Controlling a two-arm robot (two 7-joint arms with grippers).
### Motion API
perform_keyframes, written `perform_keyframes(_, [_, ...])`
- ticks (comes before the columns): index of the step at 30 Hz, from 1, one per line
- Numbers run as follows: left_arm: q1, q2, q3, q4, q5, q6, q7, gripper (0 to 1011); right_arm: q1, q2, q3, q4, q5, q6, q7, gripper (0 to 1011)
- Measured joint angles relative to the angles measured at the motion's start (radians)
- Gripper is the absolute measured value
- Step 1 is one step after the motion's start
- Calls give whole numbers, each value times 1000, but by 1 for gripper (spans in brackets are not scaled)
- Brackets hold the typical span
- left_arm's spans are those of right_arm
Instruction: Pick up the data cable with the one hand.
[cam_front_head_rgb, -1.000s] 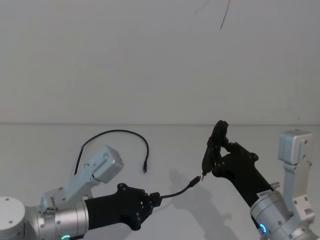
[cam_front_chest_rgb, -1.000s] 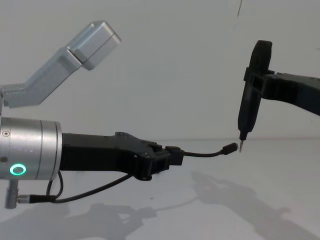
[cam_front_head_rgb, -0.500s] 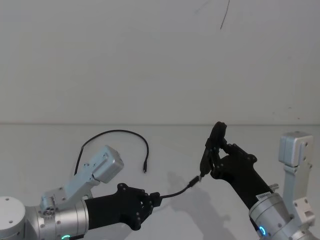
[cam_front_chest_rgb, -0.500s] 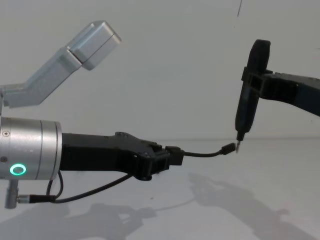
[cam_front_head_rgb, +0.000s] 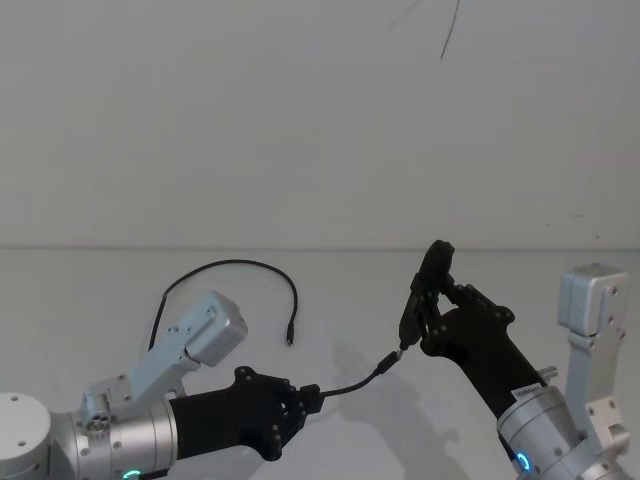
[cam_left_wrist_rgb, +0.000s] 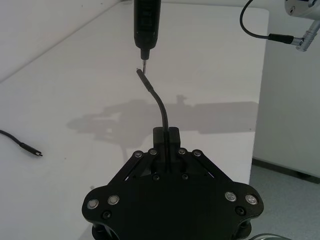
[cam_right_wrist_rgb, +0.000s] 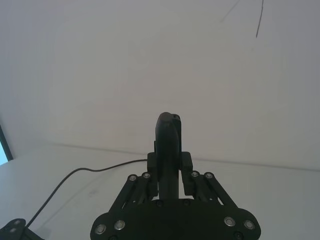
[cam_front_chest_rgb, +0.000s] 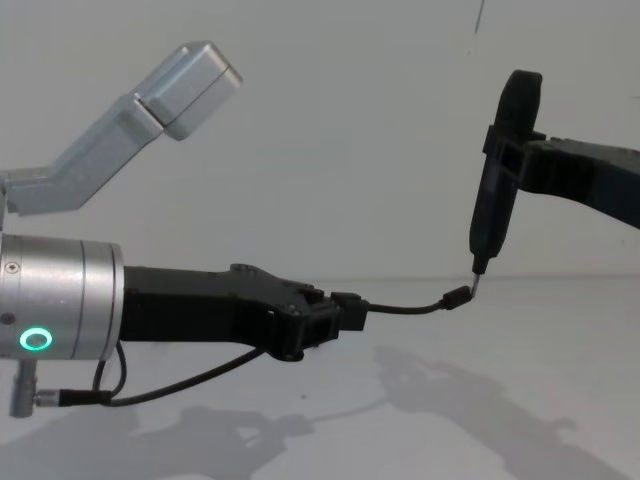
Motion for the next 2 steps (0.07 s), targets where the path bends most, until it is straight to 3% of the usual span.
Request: perform_keyframes(2, [0, 0, 0, 0, 0, 0, 0, 44, -1, -1, 0, 0, -3, -3, 0, 269])
